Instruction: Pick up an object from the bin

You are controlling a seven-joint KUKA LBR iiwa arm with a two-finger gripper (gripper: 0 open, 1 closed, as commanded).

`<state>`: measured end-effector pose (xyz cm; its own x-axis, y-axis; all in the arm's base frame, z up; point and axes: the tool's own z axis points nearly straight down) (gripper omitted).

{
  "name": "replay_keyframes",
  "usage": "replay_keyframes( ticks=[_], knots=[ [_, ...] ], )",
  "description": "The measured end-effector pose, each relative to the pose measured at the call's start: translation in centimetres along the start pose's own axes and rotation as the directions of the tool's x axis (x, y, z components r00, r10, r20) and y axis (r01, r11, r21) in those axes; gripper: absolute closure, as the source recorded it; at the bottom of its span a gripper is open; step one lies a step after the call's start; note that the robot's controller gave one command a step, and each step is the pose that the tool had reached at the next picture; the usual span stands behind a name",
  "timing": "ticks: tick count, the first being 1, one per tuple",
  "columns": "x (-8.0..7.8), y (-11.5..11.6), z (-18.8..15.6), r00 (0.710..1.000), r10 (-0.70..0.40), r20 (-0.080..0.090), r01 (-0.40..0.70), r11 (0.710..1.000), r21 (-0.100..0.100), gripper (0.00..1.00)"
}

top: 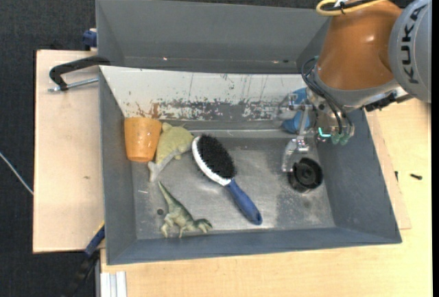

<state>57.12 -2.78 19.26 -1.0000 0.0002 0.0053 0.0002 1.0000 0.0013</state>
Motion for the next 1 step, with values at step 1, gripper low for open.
replay_keyframes(
  ticks=[1],
  knots=[
    [2.53, -9.04, 6.04, 0.982, -0.19, 0.001, 0.19, 0.982, 0.003, 0.0]
  ],
)
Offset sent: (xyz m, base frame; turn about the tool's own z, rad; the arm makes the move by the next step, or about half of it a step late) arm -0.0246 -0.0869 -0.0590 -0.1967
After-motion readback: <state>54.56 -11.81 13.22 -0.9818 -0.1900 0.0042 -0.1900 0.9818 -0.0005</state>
